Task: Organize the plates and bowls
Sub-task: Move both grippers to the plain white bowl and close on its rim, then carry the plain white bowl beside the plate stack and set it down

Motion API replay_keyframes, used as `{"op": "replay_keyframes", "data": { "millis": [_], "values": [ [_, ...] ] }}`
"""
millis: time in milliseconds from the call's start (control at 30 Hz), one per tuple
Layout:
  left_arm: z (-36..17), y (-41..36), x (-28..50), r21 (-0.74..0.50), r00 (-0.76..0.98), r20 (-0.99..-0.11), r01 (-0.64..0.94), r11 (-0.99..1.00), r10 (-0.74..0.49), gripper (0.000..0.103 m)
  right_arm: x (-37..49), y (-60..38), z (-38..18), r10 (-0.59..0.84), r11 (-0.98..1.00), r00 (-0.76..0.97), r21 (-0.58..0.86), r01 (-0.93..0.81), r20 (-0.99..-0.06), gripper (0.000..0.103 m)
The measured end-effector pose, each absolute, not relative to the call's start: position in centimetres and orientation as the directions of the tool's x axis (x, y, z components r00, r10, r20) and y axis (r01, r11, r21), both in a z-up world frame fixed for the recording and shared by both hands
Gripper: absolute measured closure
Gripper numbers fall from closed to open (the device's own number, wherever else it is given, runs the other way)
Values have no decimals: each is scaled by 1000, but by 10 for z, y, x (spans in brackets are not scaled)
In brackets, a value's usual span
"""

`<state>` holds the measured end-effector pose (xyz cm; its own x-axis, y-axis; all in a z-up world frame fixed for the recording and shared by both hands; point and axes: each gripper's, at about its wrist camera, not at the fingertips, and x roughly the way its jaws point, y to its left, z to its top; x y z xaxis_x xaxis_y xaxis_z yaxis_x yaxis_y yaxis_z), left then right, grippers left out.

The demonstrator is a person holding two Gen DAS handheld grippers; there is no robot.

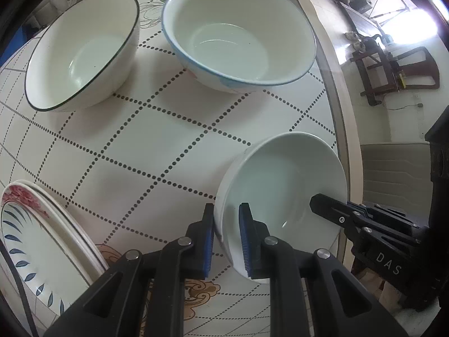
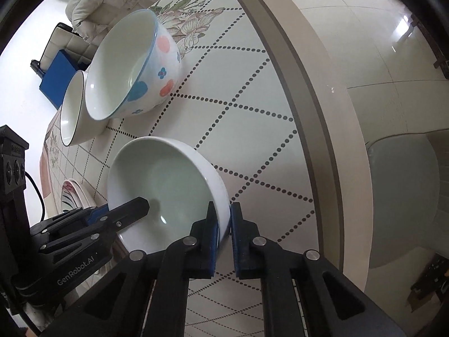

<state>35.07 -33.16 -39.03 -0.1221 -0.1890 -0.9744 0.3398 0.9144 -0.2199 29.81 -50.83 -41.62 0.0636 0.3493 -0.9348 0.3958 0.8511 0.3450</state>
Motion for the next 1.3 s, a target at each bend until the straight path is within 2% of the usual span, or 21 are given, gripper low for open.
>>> {"op": "replay_keyframes", "data": {
  "millis": [533,1133,1300],
  "values": [
    [-385,-261,327,-180,-126,-980,243,953,-153,89,288,-436,-400,393,882,32,387,268,-919,93],
    [-403,-275,340,-155,-128,-983,212,965,-129,88,306,-412,-413,357,910,12,350,224,-934,93],
    [-400,-255,339,-163,-149,-979,190,968,-136,87,306,-415,-414,367,905,9,359,229,-930,93]
  ]
}}
